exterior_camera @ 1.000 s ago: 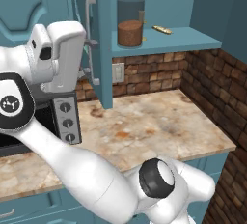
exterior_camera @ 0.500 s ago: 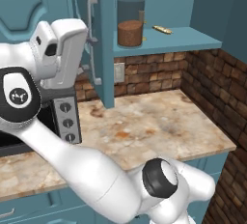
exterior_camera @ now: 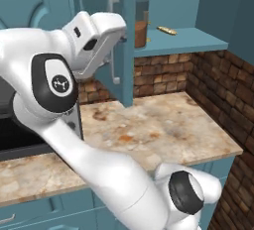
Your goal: Pick the jar and candle from the dining table and place them in the open cabinet. Close the cabinet after placing the objects.
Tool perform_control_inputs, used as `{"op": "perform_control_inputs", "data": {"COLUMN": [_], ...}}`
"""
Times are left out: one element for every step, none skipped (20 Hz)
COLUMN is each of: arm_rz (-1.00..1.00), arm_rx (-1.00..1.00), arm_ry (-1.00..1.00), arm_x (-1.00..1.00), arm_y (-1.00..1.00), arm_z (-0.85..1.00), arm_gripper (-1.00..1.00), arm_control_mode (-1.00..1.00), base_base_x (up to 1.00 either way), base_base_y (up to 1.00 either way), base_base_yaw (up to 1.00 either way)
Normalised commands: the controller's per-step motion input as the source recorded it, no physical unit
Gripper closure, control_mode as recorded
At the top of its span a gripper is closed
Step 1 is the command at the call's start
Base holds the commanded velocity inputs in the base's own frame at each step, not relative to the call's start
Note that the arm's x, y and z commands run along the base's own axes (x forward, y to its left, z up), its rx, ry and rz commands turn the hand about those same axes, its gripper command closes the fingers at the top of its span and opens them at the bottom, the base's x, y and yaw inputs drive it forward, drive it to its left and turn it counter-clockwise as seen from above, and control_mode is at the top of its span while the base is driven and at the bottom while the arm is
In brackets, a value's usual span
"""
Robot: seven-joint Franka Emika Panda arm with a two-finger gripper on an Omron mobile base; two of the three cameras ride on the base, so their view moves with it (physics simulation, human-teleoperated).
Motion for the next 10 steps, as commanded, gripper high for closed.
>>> {"op": "perform_control_inputs", "data": {"arm_rz": [0.15, 0.14, 0.14, 0.14, 0.14, 0.13, 0.11, 0.13, 0.11, 0.12], "arm_rx": [0.19, 0.19, 0.19, 0.19, 0.2, 0.2, 0.18, 0.15, 0.12, 0.12], "arm_ry": [-0.35, -0.35, -0.36, -0.37, -0.39, -0.39, -0.36, -0.36, -0.31, -0.29], "arm_x": [-0.03, -0.02, 0.0, 0.0, 0.0, 0.0, 0.0, 0.04, 0.26, 0.34], "arm_y": [-0.82, -0.84, -0.83, -0.83, -0.83, -0.86, -0.92, -0.88, -0.91, -0.88], "arm_z": [0.02, 0.05, 0.05, 0.05, 0.03, 0.0, -0.13, -0.14, -0.21, -0.25], "arm_gripper": [-1.0, -1.0, -1.0, -1.0, -1.0, -1.0, -1.0, -1.0, -1.0, -1.0], "arm_control_mode": [-1.0, -1.0, -1.0, -1.0, -1.0, -1.0, -1.0, -1.0, -1.0, -1.0], "base_base_x": [0.0, 0.0, 0.0, 0.0, 0.0, 0.0, 0.0, 0.0, 0.0, 0.0], "base_base_y": [0.0, 0.0, 0.0, 0.0, 0.0, 0.0, 0.0, 0.0, 0.0, 0.0], "base_base_yaw": [0.0, 0.0, 0.0, 0.0, 0.0, 0.0, 0.0, 0.0, 0.0, 0.0]}}
